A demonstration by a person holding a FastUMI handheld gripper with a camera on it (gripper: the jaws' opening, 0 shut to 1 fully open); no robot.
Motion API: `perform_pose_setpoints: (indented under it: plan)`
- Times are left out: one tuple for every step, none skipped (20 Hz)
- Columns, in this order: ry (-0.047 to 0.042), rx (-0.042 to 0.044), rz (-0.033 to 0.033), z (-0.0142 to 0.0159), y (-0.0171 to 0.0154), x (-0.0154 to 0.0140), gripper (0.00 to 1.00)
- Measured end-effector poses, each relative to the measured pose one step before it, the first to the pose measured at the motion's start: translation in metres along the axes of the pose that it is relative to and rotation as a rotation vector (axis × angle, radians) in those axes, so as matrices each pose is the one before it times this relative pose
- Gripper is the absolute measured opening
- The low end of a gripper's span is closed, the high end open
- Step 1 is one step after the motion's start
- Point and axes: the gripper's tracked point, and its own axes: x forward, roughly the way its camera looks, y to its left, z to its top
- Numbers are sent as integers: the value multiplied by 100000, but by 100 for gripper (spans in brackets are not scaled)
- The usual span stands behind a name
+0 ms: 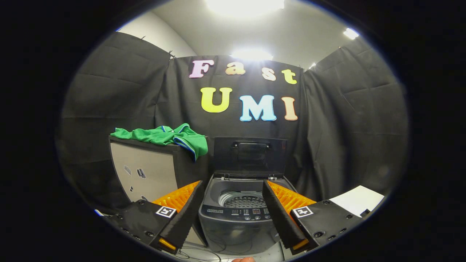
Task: Put the clothes into the washing machine and then close the washing machine lid.
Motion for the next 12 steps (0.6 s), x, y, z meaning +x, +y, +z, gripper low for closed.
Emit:
perform_pose_setpoints:
  plan:
    - [-83, -85, -3, -76, 6, 41, 100]
    - [28, -143, 63, 67, 77, 57, 100]
    - [5, -191, -36, -33, -38, 72, 100]
    - [83, -26, 80, 79, -38, -30, 100]
    - [90, -137, 57, -102, -40, 93, 100]
    - [-35, -307, -163, 48, -38, 95, 100]
    - [-114, -25, 146, 161, 1, 101, 100]
    - [-189, -94, -75, 135, 57, 60, 100]
    - [-115, -193, 15, 32, -10, 94, 100]
    - [-177, -93, -45, 111, -36, 50, 100]
    - [-263, -53, -146, 91, -23, 26, 100]
    - [-108, 118, -84, 133, -11, 91, 100]
